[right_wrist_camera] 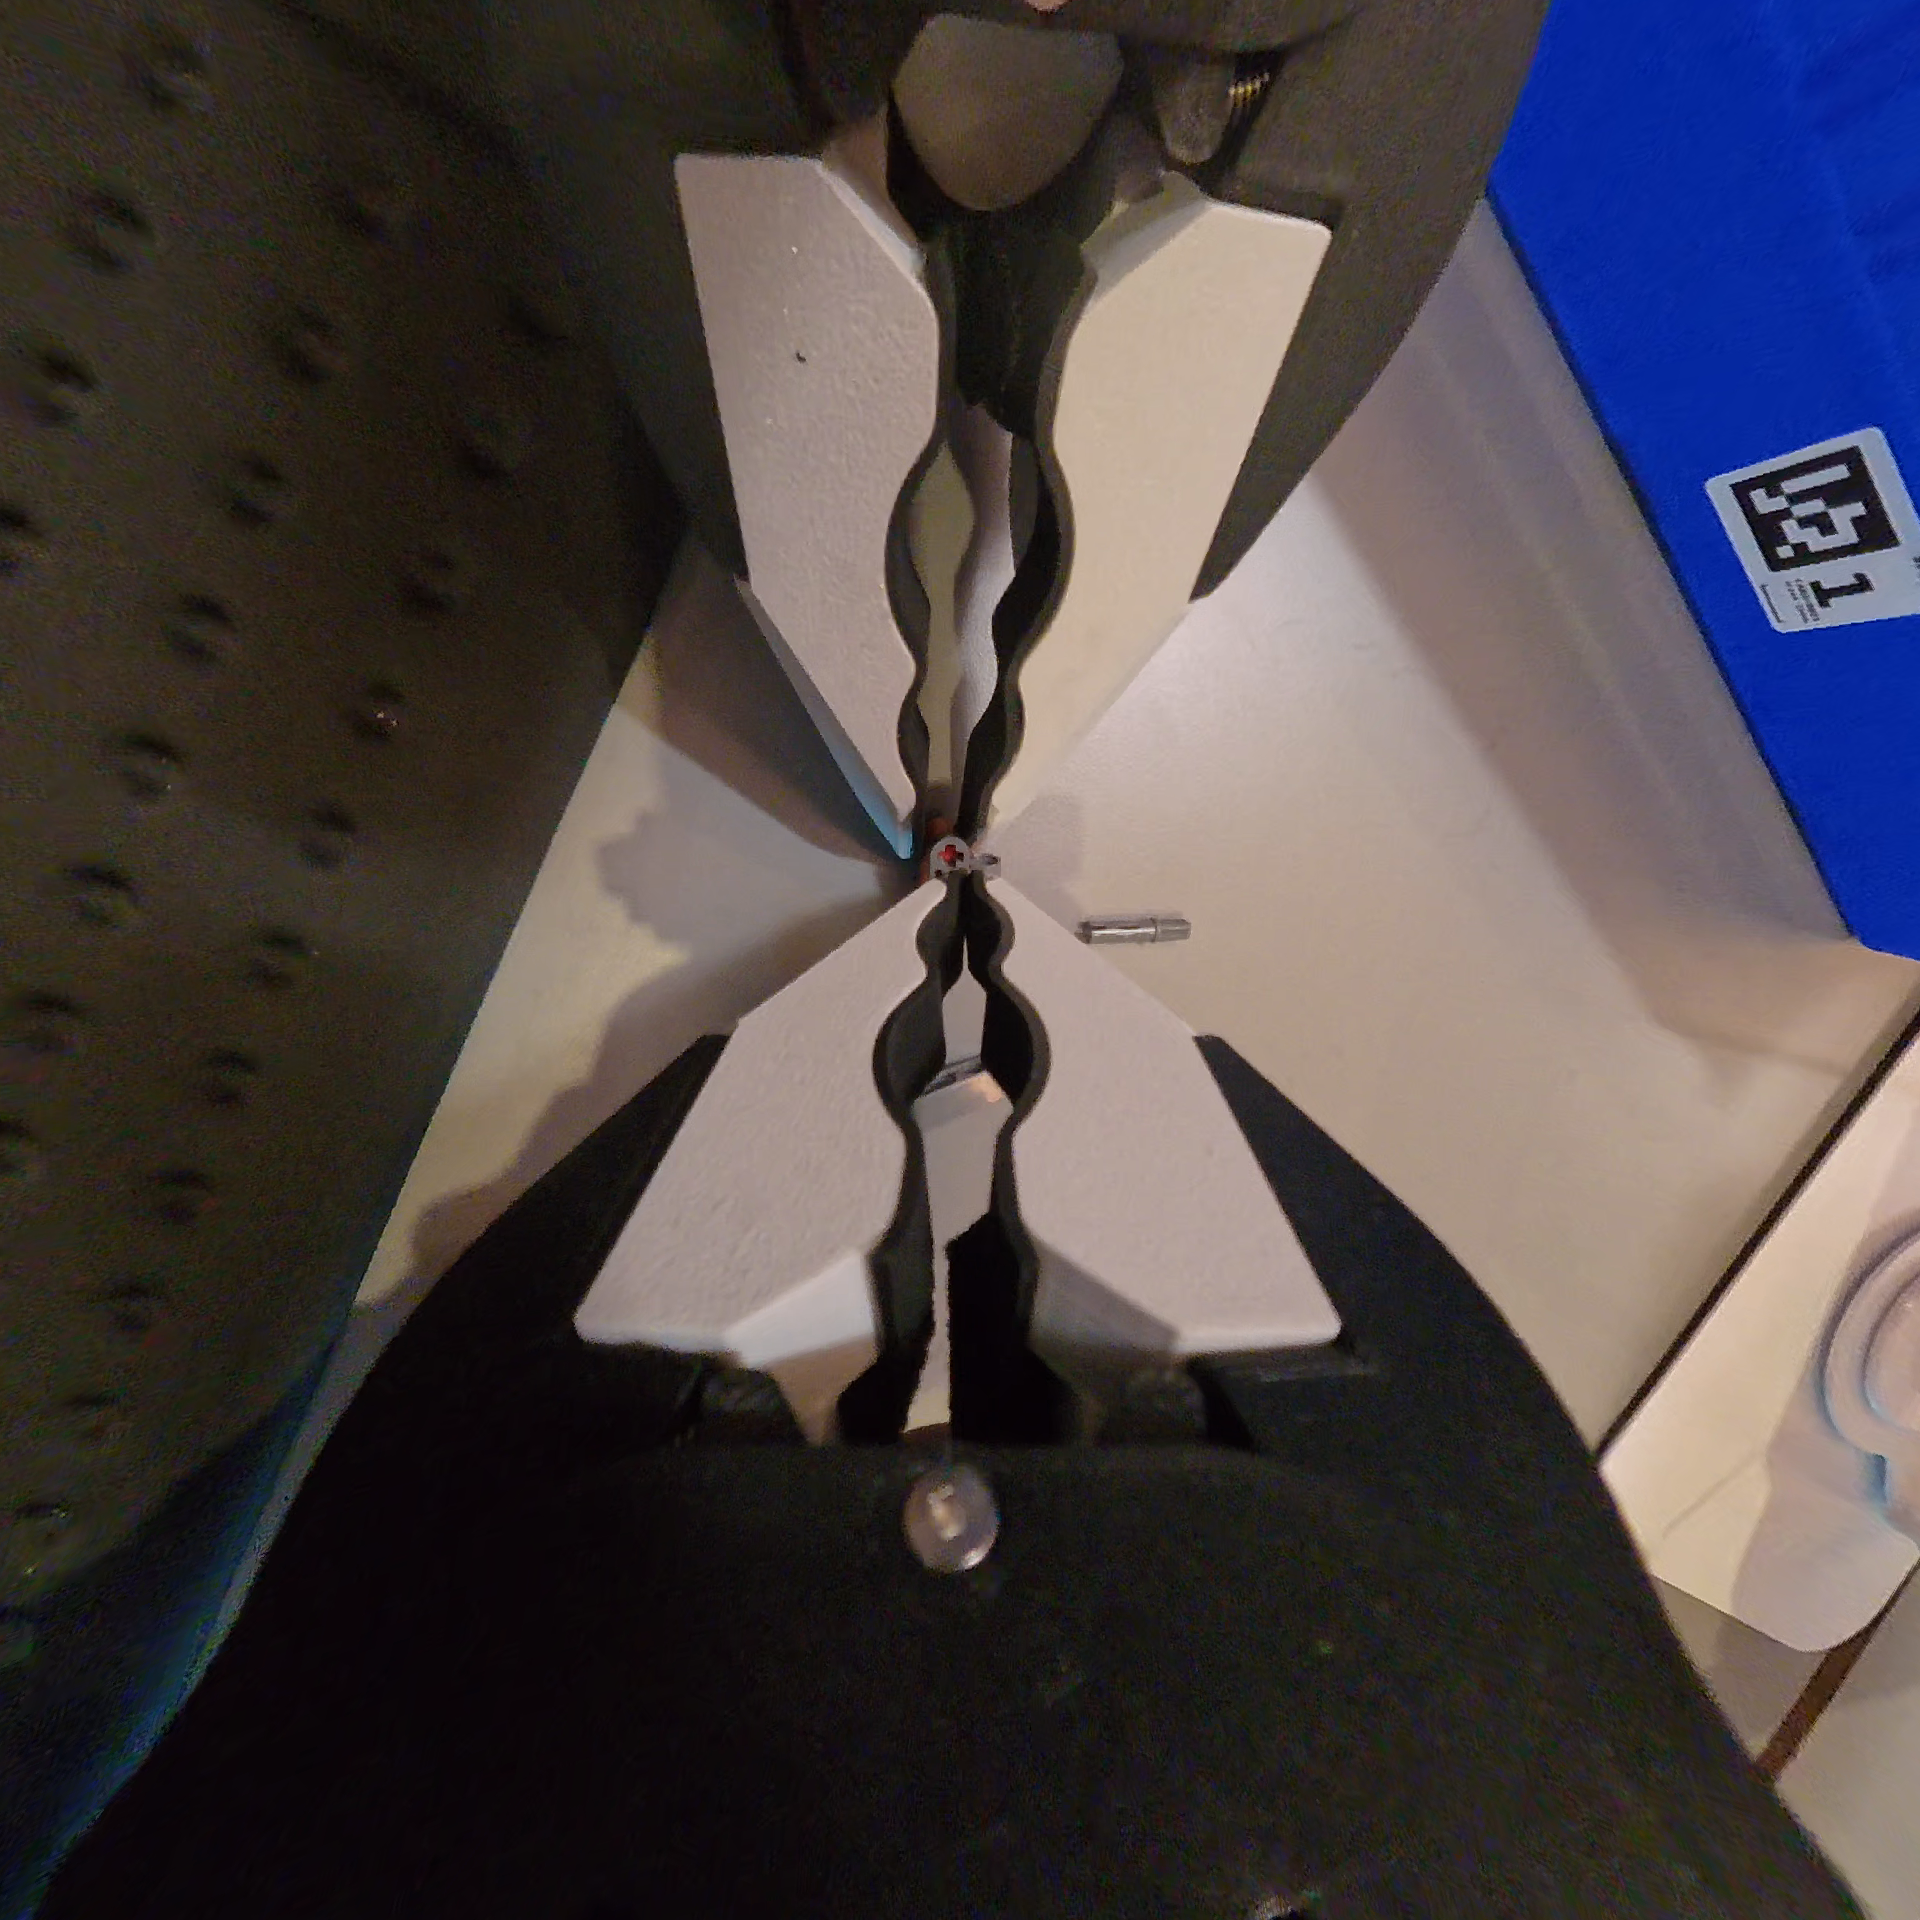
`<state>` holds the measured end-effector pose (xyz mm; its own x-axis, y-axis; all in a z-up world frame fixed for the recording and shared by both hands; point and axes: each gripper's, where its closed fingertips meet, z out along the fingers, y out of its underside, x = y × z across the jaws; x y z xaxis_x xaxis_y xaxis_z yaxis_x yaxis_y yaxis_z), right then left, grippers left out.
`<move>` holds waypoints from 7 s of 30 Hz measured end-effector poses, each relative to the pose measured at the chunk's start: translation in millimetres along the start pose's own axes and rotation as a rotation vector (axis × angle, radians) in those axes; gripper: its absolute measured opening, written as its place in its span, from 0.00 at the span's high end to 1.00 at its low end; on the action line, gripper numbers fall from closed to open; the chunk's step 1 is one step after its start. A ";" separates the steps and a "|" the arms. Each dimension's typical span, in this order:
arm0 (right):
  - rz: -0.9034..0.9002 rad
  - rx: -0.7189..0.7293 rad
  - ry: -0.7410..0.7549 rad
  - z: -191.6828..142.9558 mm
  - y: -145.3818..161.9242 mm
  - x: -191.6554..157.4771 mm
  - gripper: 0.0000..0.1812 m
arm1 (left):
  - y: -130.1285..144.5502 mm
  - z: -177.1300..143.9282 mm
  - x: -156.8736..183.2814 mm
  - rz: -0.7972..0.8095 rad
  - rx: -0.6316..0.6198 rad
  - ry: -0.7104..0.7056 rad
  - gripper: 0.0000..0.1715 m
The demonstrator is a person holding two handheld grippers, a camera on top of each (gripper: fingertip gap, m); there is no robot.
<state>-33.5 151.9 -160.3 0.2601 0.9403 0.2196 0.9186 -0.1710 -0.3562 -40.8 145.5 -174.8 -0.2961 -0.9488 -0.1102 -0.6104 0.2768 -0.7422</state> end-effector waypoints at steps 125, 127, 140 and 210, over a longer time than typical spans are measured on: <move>0.642 1.086 -0.062 -131.3 -10.3 60.1 0.98 | -148.1 -74.5 -61.5 -0.081 0.679 -0.007 1.00; 0.640 1.092 -0.064 -133.1 -10.0 60.3 0.98 | -149.3 -75.2 -64.0 -0.061 0.673 -0.039 1.00; 0.644 1.151 -0.248 -139.8 -13.7 47.6 0.99 | -147.0 -58.8 -50.9 0.197 0.573 -0.092 0.91; 0.487 0.723 -0.079 -111.0 -0.7 29.7 0.99 | -164.9 -62.9 -35.6 0.010 0.744 0.112 0.89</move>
<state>6.6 147.3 -52.7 0.5287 0.8334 -0.1607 0.2899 -0.3553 -0.8887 24.2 143.2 -7.0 -0.3966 -0.9144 -0.0808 0.0388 0.0713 -0.9967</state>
